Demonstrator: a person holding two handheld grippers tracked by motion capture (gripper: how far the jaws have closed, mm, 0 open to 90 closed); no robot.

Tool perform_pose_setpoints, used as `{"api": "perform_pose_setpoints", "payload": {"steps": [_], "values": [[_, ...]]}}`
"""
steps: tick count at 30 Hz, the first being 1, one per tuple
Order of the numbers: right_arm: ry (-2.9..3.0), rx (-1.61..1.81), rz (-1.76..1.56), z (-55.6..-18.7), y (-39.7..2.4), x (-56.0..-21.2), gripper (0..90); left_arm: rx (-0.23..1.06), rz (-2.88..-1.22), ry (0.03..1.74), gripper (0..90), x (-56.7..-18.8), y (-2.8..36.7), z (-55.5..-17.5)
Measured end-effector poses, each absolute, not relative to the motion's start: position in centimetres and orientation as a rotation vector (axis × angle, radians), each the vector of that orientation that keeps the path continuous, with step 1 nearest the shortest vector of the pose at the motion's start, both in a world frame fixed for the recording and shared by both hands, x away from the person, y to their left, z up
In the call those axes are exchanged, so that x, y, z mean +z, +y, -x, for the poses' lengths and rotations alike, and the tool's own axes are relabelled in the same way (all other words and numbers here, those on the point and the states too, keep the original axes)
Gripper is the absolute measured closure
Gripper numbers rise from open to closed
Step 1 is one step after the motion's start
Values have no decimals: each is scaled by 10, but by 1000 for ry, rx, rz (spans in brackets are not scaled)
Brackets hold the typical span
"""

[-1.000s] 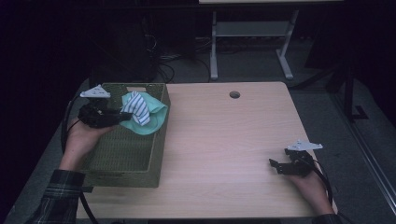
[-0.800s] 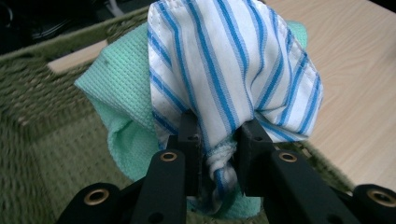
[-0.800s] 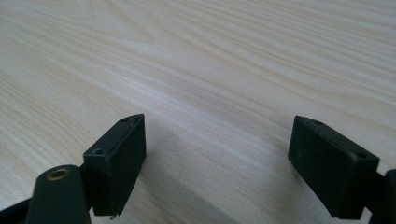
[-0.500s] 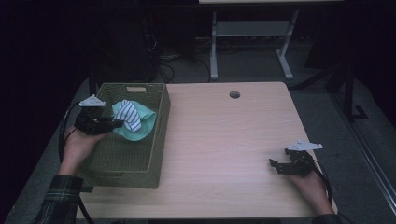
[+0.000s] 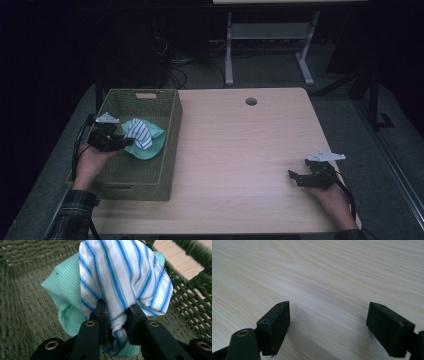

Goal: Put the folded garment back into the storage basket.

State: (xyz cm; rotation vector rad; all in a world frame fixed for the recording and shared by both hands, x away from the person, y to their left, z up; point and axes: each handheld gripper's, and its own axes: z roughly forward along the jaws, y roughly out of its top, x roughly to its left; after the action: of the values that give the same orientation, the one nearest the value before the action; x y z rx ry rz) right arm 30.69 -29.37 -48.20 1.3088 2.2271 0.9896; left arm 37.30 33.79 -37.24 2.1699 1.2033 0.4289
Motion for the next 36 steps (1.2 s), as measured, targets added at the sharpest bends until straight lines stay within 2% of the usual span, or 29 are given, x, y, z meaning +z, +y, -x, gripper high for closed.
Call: {"api": "perform_pose_setpoints", "payload": {"steps": [10, 14, 22, 29, 36], "values": [[2227, 990, -1309, -307, -294, -482, 190, 393, -2207, 1236, 727, -390, 338, -380], [2227, 990, -1309, -307, -294, -482, 190, 391, -2225, 1244, 694, -393, 339, -380], [2227, 990, -1309, -307, -294, -482, 190, 390, -2191, 1254, 516, -393, 342, -380], [2227, 990, -1309, -307, -294, -482, 190, 412, -2140, 1229, 304, -385, 339, -377], [2227, 990, -1309, -307, -294, -482, 189, 393, -2114, 1197, 174, -376, 326, -375]]}}
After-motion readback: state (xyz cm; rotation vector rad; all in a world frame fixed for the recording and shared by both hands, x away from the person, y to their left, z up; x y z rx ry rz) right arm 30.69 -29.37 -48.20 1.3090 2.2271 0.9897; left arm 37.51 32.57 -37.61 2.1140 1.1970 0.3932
